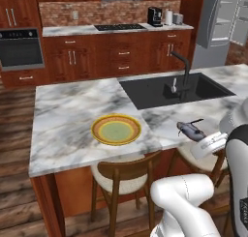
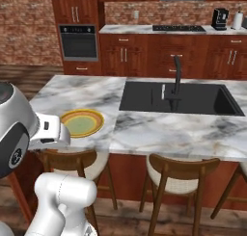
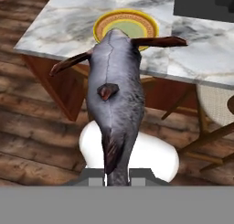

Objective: Take the cheese, fish, and lemon from the fridge and place them on the plate on the dining counter to create an appetizer plate.

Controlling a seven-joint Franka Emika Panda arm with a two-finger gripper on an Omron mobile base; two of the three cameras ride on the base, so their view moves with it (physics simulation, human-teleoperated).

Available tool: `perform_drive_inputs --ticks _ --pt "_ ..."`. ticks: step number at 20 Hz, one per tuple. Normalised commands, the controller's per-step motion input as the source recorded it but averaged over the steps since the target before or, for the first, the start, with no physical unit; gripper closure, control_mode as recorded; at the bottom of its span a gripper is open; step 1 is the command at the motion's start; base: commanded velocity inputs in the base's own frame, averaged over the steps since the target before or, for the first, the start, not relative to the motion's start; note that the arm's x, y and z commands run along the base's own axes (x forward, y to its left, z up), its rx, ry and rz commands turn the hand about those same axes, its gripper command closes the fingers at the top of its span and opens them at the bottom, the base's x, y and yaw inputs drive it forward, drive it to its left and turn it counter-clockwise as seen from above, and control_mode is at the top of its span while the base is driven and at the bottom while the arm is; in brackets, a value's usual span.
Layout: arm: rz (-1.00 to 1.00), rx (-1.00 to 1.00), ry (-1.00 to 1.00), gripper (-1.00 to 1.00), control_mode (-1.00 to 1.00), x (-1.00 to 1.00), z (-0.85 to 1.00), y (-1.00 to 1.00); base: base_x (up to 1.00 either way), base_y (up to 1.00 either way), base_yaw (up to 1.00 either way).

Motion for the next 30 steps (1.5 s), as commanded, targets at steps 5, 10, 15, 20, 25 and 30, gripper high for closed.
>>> perform_drive_inputs --ticks 5,10,15,20,25,30 --pt "-0.05 -0.01 0.01 1.0 -1.0 0.31 -0.02 0.23 0.48 0.39 -0.08" --pt "-0.1 -0.01 0.05 1.0 -1.0 0.83 -0.03 0.55 0.0 0.0 0.0" --pt "-0.05 0.0 0.07 1.0 -1.0 0.86 -0.01 0.35 0.0 0.0 0.0" --pt "-0.01 0.0 0.05 1.0 -1.0 0.78 -0.04 0.04 0.0 0.0 0.0" --pt "-0.01 0.0 0.04 1.0 -1.0 0.58 -0.3 0.0 0.0 0.0 0.0" --pt "-0.03 -0.01 0.03 1.0 -1.0 0.35 -0.52 0.0 0.0 0.0 0.0"
